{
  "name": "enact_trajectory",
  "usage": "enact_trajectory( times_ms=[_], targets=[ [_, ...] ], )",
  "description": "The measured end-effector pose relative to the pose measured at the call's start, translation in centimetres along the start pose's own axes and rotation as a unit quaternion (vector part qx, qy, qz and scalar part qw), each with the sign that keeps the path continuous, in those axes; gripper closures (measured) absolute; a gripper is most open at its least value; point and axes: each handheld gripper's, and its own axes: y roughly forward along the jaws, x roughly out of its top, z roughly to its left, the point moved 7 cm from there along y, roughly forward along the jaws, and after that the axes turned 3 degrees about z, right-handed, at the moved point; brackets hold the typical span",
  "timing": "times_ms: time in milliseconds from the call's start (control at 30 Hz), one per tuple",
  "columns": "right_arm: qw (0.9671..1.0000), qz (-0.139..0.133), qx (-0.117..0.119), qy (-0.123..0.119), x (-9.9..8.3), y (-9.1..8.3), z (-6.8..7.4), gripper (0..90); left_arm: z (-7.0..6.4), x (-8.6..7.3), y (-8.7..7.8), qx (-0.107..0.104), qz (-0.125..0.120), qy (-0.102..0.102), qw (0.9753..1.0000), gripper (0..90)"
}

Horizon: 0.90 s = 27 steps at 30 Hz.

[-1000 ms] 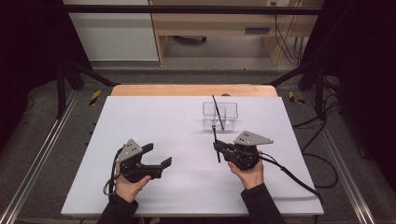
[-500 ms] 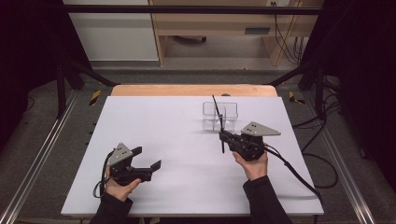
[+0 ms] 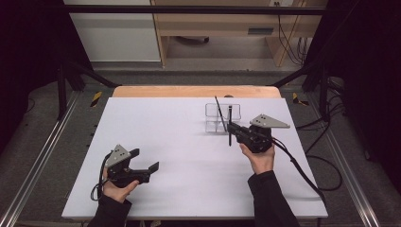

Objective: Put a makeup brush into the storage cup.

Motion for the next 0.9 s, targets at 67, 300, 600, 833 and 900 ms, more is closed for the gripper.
enact_trajectory(
  times_ms=[67,300,600,833,900],
  targets=[
    [1.0,-0.001,-0.003,0.002,0.3,0.2,-0.2,84.4,0.0,0.0,0.0,0.0,0.002,0.001,1.0,4.9],
    [0.9999,-0.008,-0.009,0.009,1.4,0.9,-0.9,84.4,0.3,-0.1,0.0,0.002,0.0,-0.005,1.0,4.9],
    [0.9995,-0.015,-0.022,0.019,2.6,1.6,-2.0,84.4,0.4,-0.2,-0.1,0.004,-0.002,-0.004,1.0,4.9],
    [0.999,-0.018,-0.031,0.027,3.2,2.3,-3.0,84.4,0.5,-0.1,0.0,0.006,-0.006,-0.005,1.0,4.9],
    [0.9988,-0.02,-0.032,0.029,3.4,2.5,-3.2,84.4,0.5,0.0,0.0,0.006,-0.006,-0.004,1.0,4.9]
  ],
)
